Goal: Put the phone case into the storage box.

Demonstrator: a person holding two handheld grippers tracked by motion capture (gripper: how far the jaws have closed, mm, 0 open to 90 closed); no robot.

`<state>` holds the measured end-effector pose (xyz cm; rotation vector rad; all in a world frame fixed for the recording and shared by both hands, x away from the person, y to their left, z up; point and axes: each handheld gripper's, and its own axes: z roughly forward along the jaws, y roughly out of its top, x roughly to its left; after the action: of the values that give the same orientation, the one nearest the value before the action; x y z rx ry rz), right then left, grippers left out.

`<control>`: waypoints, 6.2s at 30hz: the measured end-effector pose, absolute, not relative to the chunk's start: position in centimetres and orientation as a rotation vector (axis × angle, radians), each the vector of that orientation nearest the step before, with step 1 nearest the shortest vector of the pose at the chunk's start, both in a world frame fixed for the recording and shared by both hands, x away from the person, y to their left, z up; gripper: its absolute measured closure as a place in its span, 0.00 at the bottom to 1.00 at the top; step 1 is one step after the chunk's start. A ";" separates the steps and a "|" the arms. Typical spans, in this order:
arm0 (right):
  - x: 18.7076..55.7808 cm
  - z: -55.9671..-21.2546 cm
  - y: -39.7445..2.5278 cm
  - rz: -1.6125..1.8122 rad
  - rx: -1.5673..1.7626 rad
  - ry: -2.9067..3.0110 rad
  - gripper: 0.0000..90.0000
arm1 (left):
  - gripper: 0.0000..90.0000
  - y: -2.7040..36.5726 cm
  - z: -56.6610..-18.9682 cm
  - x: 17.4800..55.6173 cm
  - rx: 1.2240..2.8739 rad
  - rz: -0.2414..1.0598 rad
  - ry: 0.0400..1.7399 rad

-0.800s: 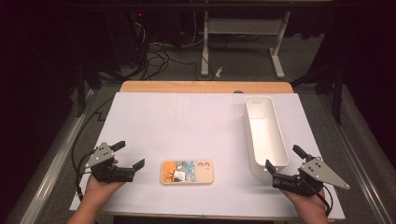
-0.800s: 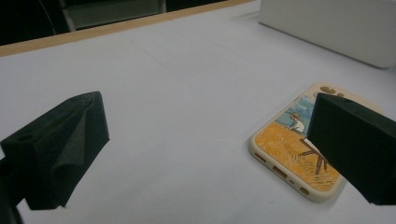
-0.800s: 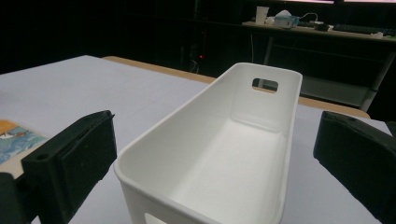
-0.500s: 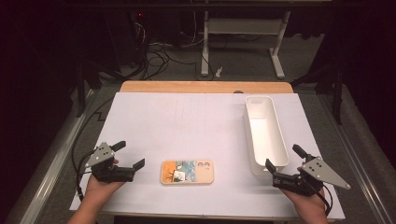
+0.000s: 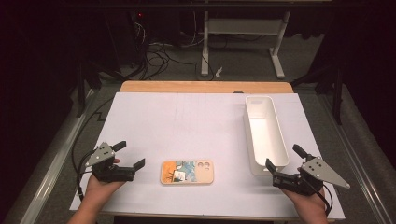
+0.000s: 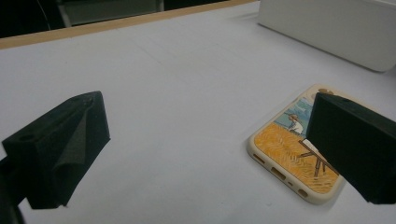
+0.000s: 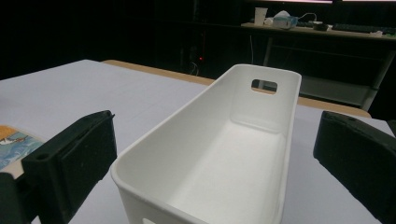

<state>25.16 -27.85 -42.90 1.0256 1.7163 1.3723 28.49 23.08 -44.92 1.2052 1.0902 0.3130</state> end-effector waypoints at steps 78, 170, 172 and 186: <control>25.2 -43.0 -27.6 1.361 1.029 1.724 0.00 | 0.95 19.1 -44.9 26.8 1.250 0.145 1.076; 25.1 -42.8 -28.0 1.367 1.032 1.702 0.01 | 1.00 4.1 -48.8 30.8 1.742 0.179 1.095; 25.1 -42.9 -28.0 1.369 1.034 1.703 0.01 | 1.00 4.2 -48.8 31.1 1.740 0.189 1.110; 25.1 -42.9 -28.0 1.368 1.032 1.705 0.01 | 1.00 5.1 -48.5 33.0 1.670 0.216 1.183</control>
<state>25.13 -28.00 -42.90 1.0322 1.7047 1.3680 32.97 5.10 -48.53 1.6695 1.1832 0.2160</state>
